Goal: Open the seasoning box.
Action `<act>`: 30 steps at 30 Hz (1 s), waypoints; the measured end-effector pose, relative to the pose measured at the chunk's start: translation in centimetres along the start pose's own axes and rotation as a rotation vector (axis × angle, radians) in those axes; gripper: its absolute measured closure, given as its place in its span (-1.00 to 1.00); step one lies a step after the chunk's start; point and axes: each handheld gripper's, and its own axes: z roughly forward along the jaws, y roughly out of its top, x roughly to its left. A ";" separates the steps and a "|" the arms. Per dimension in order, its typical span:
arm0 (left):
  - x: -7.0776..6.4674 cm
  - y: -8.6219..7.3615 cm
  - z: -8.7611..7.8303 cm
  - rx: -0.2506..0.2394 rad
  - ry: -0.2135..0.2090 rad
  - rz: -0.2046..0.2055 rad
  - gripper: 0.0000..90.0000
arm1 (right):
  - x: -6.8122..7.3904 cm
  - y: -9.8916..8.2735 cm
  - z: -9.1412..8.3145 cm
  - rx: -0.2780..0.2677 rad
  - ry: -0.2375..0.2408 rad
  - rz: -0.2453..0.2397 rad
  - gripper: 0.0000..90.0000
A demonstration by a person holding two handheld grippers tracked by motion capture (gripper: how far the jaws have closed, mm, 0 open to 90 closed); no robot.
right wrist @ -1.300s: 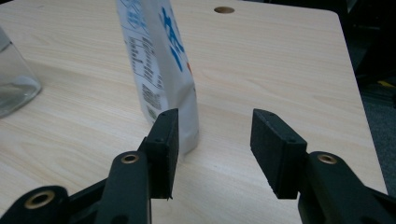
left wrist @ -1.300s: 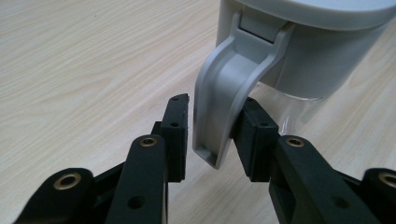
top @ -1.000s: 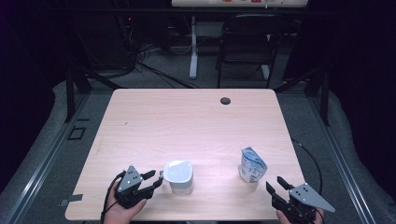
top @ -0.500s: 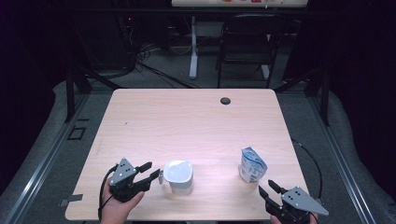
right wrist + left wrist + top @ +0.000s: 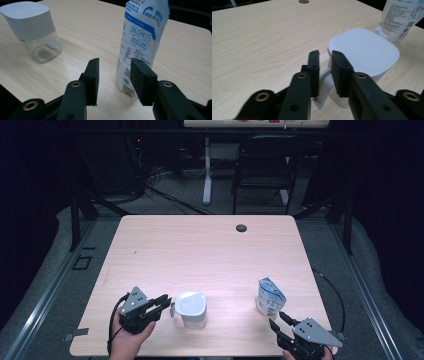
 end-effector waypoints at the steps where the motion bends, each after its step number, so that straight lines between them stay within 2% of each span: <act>1: -0.1 0.1 0.0 -0.002 -0.009 0.006 0.87 | 0.1 0.1 0.1 -0.004 0.006 0.002 0.33; 4: -0.2 0.4 0.1 0.007 -0.021 0.019 1.00 | 0.5 0.5 0.5 0.004 0.023 -0.008 0.37; 7: -0.4 0.6 0.3 0.006 -0.033 0.027 1.00 | 1.0 0.9 0.9 -0.001 0.040 -0.008 0.38; 15: -0.9 1.5 0.5 0.003 -0.045 0.047 1.00 | 2.2 1.7 2.1 0.010 0.074 -0.043 0.40; 16: -0.9 1.6 0.6 -0.006 -0.058 0.046 1.00 | 2.5 1.8 2.4 0.005 0.082 -0.044 0.40; 24: -1.0 1.2 1.2 0.020 -0.059 0.056 1.00 | 3.4 2.0 3.9 0.017 0.117 -0.054 0.40; 28: -0.9 1.0 1.4 0.008 -0.070 0.037 1.00 | 3.6 2.1 4.2 0.021 0.126 -0.059 0.41; 30: -0.9 1.1 1.4 0.016 -0.065 0.056 1.00 | 3.7 2.2 4.4 0.021 0.129 -0.055 0.41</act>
